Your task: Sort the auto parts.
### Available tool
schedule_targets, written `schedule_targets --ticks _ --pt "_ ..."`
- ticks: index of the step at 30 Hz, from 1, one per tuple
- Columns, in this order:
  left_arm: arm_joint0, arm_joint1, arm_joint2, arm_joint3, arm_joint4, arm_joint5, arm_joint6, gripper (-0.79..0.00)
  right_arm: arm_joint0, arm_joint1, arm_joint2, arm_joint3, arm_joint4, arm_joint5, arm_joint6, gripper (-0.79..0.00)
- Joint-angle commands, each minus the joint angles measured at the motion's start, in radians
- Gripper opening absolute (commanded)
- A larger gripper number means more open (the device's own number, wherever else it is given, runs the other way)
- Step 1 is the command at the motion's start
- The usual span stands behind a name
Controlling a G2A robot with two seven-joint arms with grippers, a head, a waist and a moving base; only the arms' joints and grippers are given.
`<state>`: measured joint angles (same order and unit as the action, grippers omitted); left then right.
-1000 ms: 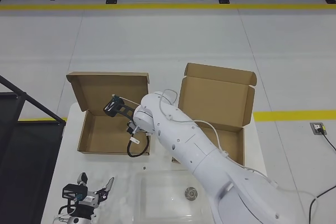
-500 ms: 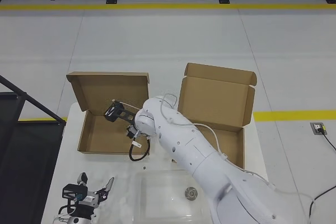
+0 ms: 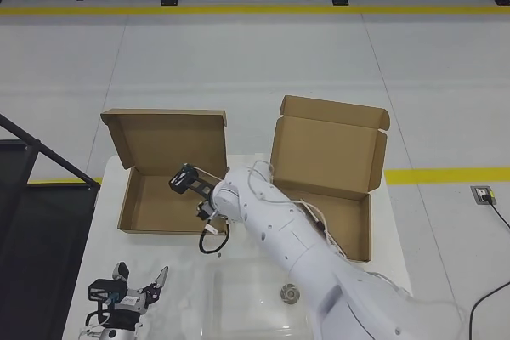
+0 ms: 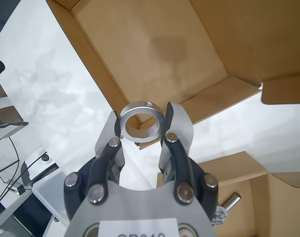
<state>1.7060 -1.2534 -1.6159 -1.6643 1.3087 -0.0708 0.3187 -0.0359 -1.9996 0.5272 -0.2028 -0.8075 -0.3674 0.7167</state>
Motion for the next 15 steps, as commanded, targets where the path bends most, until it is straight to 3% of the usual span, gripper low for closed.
schedule_targets --ticks 1,15 --pt "0.001 0.000 0.000 0.000 -0.001 0.001 -0.001 0.000 -0.013 0.000 0.002 0.006 0.003 0.007 -0.010 -0.785" --pt "0.002 -0.002 0.002 -0.001 0.000 0.005 -0.001 0.000 -0.034 0.000 0.006 0.015 0.012 0.007 -0.031 -0.785"
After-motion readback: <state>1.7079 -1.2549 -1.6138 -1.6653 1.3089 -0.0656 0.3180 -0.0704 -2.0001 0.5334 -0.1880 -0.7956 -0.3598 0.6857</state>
